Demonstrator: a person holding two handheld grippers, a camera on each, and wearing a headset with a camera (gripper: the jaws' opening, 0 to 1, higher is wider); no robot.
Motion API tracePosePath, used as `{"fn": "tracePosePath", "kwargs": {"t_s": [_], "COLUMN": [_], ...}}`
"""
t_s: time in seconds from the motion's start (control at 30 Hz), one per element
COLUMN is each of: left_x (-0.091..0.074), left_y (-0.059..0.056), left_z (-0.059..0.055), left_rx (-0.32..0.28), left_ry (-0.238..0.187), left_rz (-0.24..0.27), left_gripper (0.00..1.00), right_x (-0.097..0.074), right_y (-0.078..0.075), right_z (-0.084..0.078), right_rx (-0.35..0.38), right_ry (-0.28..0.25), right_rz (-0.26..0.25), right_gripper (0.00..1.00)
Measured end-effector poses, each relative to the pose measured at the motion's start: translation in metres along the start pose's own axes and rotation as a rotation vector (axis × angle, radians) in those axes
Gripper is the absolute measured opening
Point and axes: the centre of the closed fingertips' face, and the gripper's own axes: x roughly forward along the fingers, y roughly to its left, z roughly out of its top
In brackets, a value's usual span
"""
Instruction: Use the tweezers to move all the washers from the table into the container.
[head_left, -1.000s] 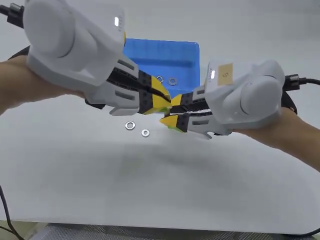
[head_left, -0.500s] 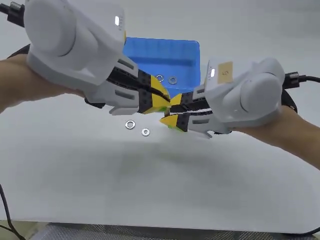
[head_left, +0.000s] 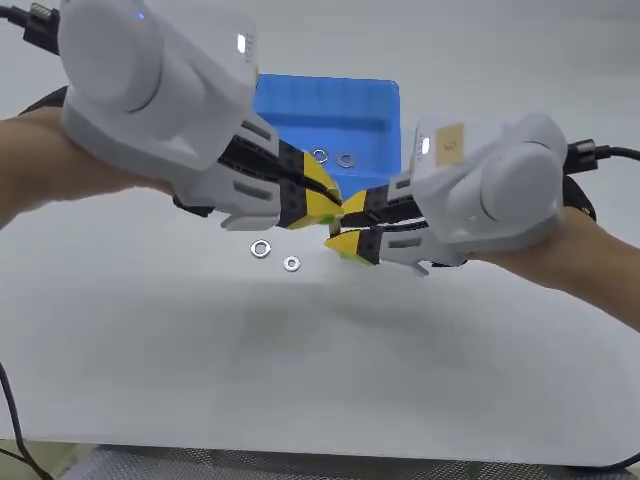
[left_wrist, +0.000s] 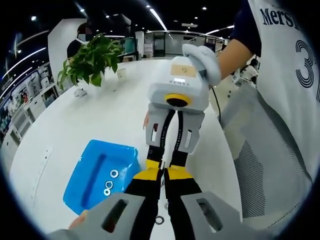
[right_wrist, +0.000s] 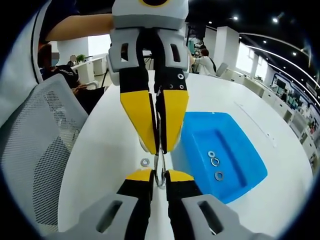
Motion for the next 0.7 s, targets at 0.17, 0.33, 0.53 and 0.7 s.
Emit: {"fn": "tracePosePath", "kwargs": {"t_s": [0.17, 0.33, 0.53, 0.7], "left_x": [0.002, -0.001, -0.004, -0.01], "left_y": [0.0, -0.002, -0.006, -0.009], "left_z": [-0.009, -0.01, 0.0, 0.01], "left_rx": [0.019, 0.01, 0.019, 0.018], "left_ry": [0.051, 0.045, 0.015, -0.018], "left_rz": [0.001, 0.005, 0.003, 0.007], "left_gripper": [0.08, 0.08, 0.08, 0.08], "right_x": [0.003, 0.003, -0.003, -0.009], "right_y": [0.0, 0.001, 0.004, 0.005], "right_z": [0.001, 0.001, 0.007, 0.015], "right_rx": [-0.016, -0.007, 0.025, 0.011], "right_ry": [0.011, 0.008, -0.021, -0.033], "right_rz": [0.004, 0.006, 0.001, 0.001], "right_gripper": [0.1, 0.1, 0.1, 0.1]}}
